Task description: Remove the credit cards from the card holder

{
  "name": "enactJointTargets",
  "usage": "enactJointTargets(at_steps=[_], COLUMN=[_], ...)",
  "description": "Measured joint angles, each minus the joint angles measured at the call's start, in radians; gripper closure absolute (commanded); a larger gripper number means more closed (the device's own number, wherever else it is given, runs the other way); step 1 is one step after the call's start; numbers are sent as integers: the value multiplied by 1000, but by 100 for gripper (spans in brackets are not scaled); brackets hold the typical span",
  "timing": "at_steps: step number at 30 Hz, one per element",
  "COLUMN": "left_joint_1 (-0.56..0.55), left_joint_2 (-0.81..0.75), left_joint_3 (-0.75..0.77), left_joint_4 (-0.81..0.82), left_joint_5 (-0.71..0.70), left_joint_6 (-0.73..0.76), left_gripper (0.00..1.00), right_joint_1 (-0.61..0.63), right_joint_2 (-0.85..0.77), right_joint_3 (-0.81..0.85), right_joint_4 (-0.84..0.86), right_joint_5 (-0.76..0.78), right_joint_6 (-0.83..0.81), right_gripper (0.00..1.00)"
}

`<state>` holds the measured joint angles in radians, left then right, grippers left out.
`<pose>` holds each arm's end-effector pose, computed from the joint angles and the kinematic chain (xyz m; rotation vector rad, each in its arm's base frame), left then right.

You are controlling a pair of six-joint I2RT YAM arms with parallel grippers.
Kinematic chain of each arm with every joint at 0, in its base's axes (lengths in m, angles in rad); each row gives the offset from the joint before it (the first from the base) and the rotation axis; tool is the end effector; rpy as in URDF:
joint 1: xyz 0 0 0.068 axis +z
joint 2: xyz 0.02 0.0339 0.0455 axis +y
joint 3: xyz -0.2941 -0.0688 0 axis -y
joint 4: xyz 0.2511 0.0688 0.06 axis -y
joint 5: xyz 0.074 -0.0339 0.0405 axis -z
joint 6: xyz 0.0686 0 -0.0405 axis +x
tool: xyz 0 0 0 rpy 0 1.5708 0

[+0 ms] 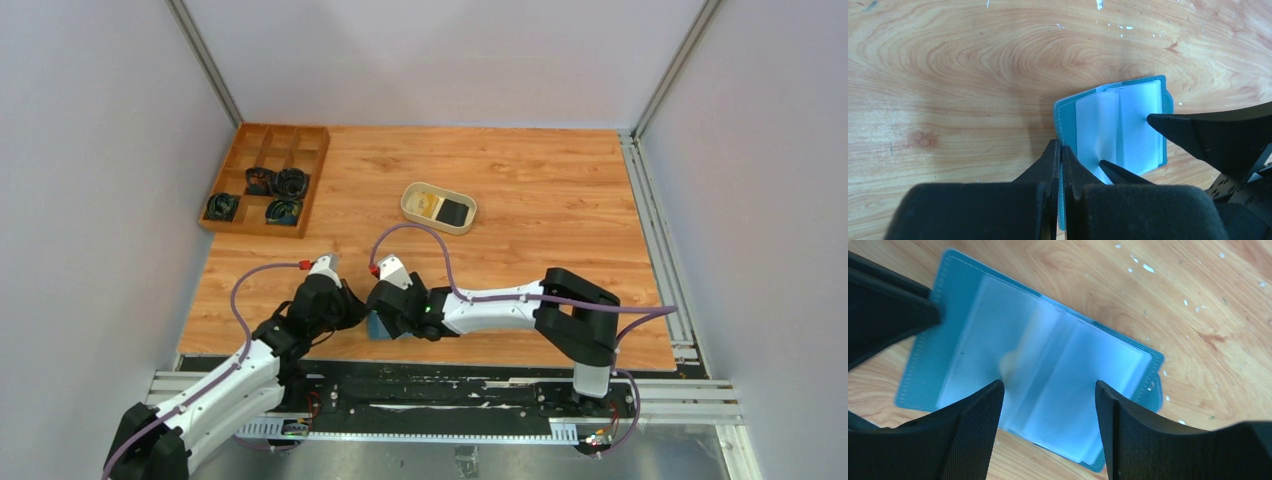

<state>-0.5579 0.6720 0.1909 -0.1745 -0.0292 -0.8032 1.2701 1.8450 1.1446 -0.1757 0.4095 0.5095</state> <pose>0.1310 -0.0794 0.1467 -0.3006 2.3023 -0.6931 0.1499 0.3911 0.1755 -0.7159 2.2718 0.3576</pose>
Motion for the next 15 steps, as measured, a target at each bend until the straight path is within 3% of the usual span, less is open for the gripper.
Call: enactJointTargets(at_steps=[15], left_joint_1=[0], left_joint_2=[-10], left_joint_3=[34], left_joint_4=[-15], left_joint_5=[0], left_joint_6=[4], left_gripper=[100], right_joint_1=[8], right_joint_2=[-106], right_joint_3=[-21], right_joint_4=[-105], right_joint_5=[61], right_joint_6=[-20], right_gripper=[28])
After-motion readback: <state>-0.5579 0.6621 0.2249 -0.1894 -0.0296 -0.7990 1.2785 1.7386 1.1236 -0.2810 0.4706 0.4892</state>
